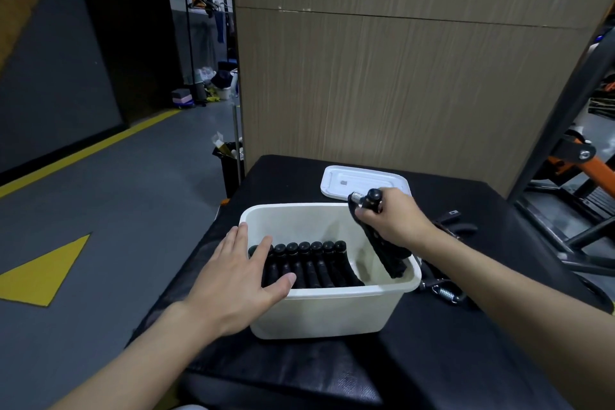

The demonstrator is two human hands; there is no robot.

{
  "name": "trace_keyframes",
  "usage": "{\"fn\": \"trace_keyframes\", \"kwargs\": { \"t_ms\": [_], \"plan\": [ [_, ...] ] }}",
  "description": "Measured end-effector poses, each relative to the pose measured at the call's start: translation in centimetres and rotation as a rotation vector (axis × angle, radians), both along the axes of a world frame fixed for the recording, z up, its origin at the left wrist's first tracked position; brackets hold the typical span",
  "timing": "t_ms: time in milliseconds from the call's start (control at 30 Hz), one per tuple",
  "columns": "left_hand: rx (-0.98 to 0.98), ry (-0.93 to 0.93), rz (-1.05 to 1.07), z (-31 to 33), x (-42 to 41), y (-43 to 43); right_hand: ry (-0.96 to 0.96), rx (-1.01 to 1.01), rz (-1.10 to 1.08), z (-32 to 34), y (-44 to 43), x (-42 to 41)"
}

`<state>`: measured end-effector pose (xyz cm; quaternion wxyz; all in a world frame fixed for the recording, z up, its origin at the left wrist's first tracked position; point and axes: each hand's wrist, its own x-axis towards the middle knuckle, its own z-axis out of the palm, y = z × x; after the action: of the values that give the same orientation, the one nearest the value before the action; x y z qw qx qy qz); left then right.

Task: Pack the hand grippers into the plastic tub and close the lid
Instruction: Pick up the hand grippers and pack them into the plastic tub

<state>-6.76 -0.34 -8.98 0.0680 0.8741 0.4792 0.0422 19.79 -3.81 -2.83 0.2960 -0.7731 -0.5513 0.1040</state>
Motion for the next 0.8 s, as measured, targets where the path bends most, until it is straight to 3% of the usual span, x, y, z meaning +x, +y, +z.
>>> {"fn": "trace_keyframes", "kwargs": {
  "t_ms": [267,433,633,800],
  "plan": [
    [0.01,0.019,0.001,-0.1,0.1,0.2,-0.268,-0.376,-0.017,-3.6,2.9,-1.1],
    [0.017,0.009,-0.003,-0.1,0.1,0.1,-0.091,-0.571,-0.061,-5.2,3.9,-1.2],
    [0.015,0.007,-0.007,-0.3,0.1,0.3,0.173,-0.618,-0.079,-6.2,3.6,-0.7],
    [0.016,0.007,-0.004,-0.3,0.1,0.2,0.143,-0.586,-0.06,-6.6,3.7,-0.7]
  ]
}}
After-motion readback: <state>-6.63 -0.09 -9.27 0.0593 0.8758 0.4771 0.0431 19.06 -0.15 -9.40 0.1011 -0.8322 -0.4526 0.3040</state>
